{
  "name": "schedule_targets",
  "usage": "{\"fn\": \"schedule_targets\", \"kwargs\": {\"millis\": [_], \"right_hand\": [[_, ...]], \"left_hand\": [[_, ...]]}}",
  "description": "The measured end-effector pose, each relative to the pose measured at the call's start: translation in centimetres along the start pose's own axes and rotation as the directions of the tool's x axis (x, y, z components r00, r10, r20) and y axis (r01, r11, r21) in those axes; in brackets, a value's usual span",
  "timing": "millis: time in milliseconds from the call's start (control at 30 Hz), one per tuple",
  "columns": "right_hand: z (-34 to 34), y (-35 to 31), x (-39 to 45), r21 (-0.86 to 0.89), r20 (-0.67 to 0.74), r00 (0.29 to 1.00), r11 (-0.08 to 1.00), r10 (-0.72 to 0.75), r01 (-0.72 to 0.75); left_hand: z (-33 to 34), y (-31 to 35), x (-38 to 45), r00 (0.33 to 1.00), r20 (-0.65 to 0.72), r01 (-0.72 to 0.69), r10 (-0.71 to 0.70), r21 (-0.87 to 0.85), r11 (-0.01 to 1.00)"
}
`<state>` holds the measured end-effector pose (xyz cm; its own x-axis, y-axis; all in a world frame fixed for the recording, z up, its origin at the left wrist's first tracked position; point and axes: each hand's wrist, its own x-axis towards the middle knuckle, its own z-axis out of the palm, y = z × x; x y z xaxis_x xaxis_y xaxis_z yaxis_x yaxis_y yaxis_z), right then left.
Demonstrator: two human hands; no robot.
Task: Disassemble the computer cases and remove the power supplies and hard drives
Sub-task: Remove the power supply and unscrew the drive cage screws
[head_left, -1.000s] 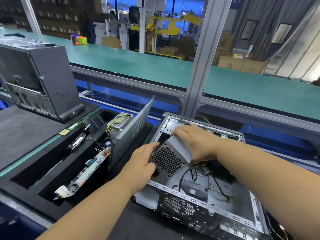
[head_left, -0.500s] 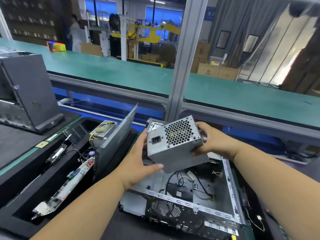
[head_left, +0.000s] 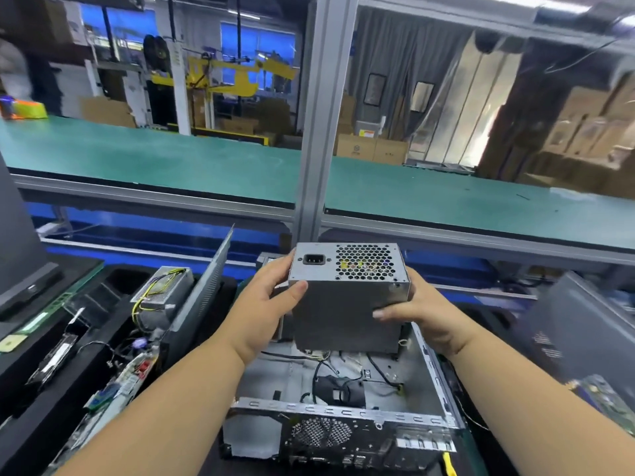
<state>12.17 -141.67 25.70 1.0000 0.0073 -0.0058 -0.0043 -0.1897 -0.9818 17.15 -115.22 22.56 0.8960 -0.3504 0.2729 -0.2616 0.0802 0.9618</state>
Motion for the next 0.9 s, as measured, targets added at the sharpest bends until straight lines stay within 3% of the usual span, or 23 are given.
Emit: {"fn": "schedule_targets", "kwargs": {"millis": [133, 267, 333, 533, 700, 900], "right_hand": [[0.6, 0.2, -1.3, 0.047, -0.094, 0.996, 0.999, -0.005, 0.01], [2.0, 0.7, -2.8, 0.104, -0.204, 0.979, 0.995, 0.012, 0.01], [2.9, 0.9, -3.5, 0.141, -0.259, 0.966, 0.99, 0.012, 0.026], [3.6, 1.4, -4.8, 0.233, -0.354, 0.935, 0.971, 0.035, 0.052], [1.7, 1.9, -4.9, 0.303, -0.371, 0.928, 0.948, 0.028, 0.092], [-2.7, 2.1, -4.1, 0.532, -0.406, 0.904, 0.839, 0.135, 0.113]], "left_hand": [[-0.2, 0.9, 0.6, 0.999, 0.043, -0.022, 0.022, 0.018, 1.0], [0.2, 1.4, 0.7, 0.979, -0.103, -0.166, 0.175, 0.091, 0.982], [0.7, 1.6, 0.7, 0.971, -0.112, -0.207, 0.213, 0.064, 0.976], [2.4, 1.5, 1.6, 0.976, -0.084, -0.194, 0.199, 0.06, 0.979], [3.4, -0.3, 2.9, 0.998, 0.033, -0.043, 0.047, -0.104, 0.994], [4.8, -5.8, 4.5, 0.942, 0.119, 0.318, -0.315, -0.004, 0.948]]}}
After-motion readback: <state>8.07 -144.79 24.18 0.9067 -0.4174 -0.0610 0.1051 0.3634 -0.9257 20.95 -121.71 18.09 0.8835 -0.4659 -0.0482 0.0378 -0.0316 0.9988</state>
